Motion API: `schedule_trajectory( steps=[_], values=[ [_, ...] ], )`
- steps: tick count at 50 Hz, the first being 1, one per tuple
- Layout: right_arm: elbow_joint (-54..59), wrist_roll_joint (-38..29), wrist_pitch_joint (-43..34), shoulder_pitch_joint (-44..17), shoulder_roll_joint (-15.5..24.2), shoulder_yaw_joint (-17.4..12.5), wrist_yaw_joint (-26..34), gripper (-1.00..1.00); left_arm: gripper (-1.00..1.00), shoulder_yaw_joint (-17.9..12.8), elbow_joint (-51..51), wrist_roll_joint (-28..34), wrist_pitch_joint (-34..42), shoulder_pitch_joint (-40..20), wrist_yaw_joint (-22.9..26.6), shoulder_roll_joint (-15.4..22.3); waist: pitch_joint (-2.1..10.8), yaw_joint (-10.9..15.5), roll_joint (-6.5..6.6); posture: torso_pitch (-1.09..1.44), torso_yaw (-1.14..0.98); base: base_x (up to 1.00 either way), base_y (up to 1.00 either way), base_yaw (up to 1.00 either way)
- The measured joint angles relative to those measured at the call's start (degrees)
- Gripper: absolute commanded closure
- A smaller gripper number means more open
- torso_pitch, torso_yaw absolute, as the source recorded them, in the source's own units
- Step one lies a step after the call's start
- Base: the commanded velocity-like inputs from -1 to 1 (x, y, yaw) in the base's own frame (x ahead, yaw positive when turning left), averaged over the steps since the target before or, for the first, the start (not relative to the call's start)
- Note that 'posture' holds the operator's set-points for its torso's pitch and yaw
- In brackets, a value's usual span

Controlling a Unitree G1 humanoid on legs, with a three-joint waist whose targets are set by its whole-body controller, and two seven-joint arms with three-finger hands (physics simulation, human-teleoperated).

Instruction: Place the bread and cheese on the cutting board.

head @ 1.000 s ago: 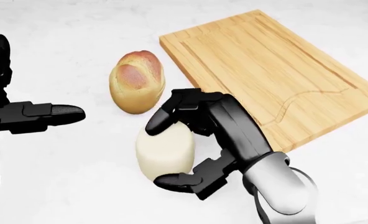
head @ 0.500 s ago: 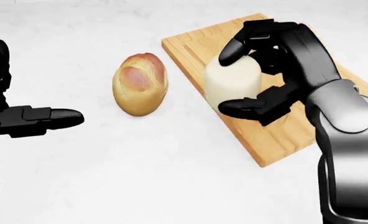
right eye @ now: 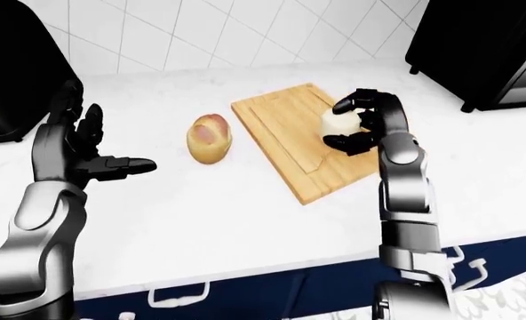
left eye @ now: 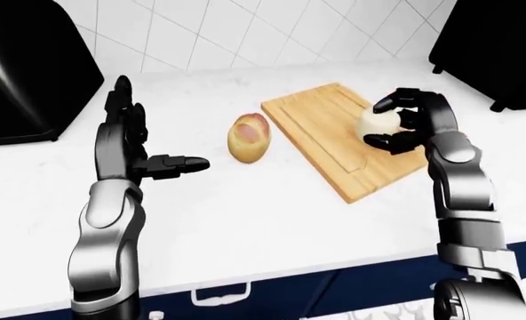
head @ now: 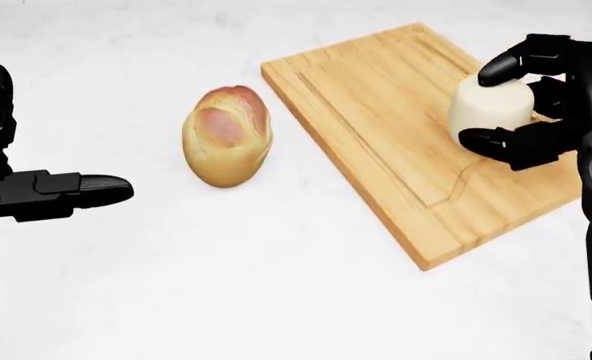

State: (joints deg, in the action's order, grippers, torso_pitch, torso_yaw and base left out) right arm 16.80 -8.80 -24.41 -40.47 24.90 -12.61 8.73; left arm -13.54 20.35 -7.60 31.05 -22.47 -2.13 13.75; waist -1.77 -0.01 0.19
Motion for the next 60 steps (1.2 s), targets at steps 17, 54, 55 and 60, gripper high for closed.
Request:
schedule_trajectory(
  steps=[17,54,55,60],
  values=[
    [0.91,0.74,0.75,0.99,0.99,-0.09,-1.4,0.15,-1.0,-0.28,0.52,-0.2,0.6,0.07,-0.03,0.15,-0.17,0.17,-0.17,0.0,0.0,0.0,0.0,0.0],
    [-1.55,-1.4,-3.33,-9.18,-1.17,3.95,2.76,-1.0,-1.0,-0.2,-1.01,-0.25,-0.05,-0.39,-0.38,0.42,-0.02,-0.14,0.19,0.0,0.0,0.0,0.0,0.0],
    [-1.62,-1.99,-4.57,-11.3,-1.63,4.78,3.56,-1.0,-1.0,-0.04,-1.05,-0.22,-0.1,-0.44,-0.35,0.34,-0.04,-0.15,0.29,0.0,0.0,0.0,0.0,0.0],
    [-0.3,-4.97,-5.59,-18.71,-4.99,7.82,7.02,-1.0,-1.0,0.37,-1.29,-0.11,-0.47,-0.36,-0.19,0.09,0.36,-0.07,0.17,0.0,0.0,0.0,0.0,0.0]
  ],
)
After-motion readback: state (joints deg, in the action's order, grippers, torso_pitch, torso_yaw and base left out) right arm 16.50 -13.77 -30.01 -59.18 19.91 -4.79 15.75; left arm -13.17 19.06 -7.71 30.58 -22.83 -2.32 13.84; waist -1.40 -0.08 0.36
